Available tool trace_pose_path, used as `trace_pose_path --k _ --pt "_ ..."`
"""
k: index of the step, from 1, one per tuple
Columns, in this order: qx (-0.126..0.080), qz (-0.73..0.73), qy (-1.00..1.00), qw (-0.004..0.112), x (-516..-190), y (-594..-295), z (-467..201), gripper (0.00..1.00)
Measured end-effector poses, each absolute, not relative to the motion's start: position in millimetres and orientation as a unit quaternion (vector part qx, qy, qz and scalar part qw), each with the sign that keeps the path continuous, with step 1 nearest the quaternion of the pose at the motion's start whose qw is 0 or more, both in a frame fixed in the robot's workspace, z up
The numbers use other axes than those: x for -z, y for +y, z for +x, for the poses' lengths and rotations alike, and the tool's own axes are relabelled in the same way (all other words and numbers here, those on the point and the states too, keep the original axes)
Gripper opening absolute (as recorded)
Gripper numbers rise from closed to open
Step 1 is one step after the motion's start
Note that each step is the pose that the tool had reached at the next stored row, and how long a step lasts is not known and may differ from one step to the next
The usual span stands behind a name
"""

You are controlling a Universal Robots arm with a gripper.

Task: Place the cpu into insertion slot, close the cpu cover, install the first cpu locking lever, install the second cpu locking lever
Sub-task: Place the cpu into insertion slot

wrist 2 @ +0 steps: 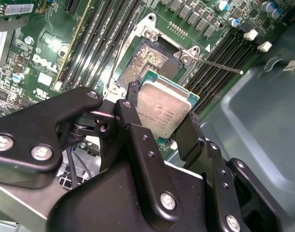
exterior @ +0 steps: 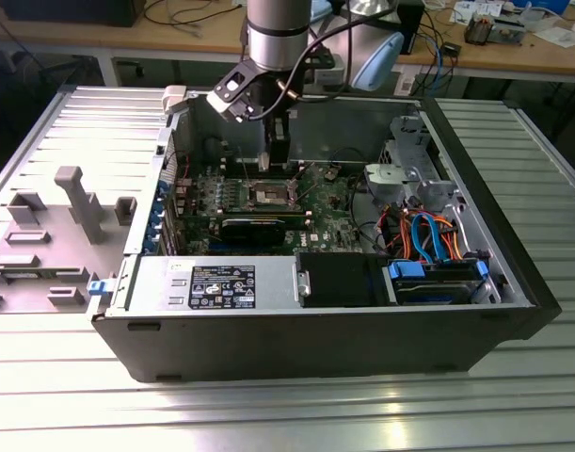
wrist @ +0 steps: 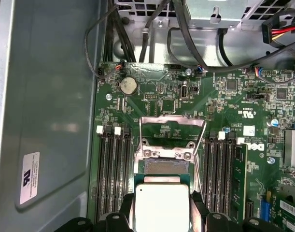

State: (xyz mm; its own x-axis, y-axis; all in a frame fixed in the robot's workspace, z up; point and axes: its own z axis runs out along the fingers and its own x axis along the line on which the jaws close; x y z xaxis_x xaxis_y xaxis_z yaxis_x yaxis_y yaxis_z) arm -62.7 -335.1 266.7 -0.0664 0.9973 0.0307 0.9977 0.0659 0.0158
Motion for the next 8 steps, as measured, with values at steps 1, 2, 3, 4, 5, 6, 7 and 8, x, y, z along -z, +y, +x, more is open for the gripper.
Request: trace_pose_path --k 1,2,3,4,5,6,7,8 --pt "0.016 -0.684 -0.73 0.006 -265.4 -334.2 -62.7 0.55" --pt "0.016 -0.684 -0.729 0.006 -263.9 -334.1 -62.6 0.55" --pt "0.016 -0.685 -0.728 0.006 -262.8 -334.1 -62.6 0.55" --pt "0.016 -0.685 -0.728 0.006 -261.8 -334.1 -62.7 0.55" --pt "0.016 -0.686 -0.728 0.006 -259.2 -334.1 -62.7 0.55" --pt "0.016 -0.686 -0.727 0.006 -258.0 -334.1 -62.7 0.55" --pt "0.016 -0.687 -0.726 0.006 -255.4 -334.1 -62.7 0.55" --pt "0.016 -0.688 -0.725 0.006 -253.5 -334.1 -62.7 0.55"
